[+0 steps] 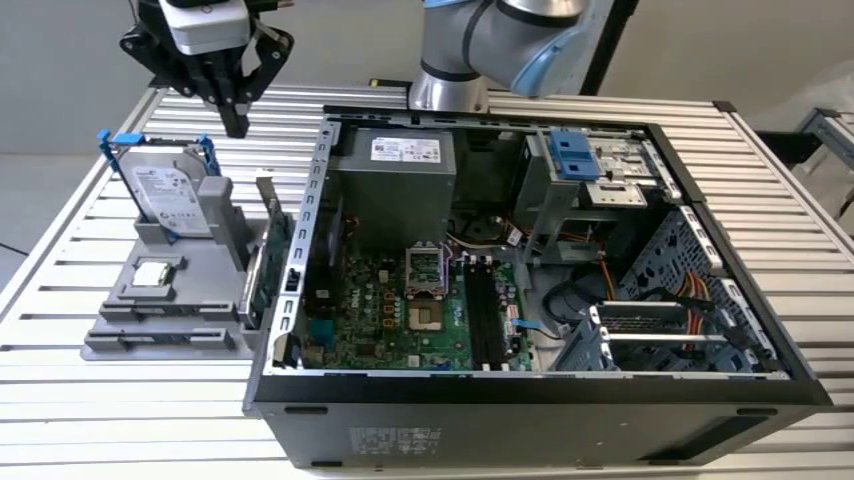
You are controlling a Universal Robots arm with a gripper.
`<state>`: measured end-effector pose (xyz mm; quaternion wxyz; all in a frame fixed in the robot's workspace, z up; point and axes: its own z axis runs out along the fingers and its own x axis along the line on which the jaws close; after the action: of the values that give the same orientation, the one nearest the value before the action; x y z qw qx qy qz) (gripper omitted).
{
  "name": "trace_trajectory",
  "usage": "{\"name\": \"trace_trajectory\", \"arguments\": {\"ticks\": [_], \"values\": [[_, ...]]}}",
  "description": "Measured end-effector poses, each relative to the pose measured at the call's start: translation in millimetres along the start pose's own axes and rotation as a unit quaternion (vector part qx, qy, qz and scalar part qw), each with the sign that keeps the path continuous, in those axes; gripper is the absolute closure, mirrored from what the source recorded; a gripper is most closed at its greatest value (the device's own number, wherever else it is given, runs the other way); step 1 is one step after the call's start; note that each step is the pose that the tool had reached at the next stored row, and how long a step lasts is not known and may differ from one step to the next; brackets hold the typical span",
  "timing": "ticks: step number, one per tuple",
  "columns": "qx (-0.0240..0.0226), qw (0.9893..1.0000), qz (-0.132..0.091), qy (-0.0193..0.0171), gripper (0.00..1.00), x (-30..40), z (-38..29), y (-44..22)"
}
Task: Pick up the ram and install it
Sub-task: 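Reach for the ram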
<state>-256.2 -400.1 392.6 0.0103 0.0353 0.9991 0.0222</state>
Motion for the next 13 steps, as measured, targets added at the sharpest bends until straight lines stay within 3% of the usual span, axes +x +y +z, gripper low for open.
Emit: {"name": "trace_trajectory", "arguments": {"ticks": [13], "values": [[0.0000,1.0000,0.000,0.0000,1.00,29.9,-0.7,-2.7]]}}
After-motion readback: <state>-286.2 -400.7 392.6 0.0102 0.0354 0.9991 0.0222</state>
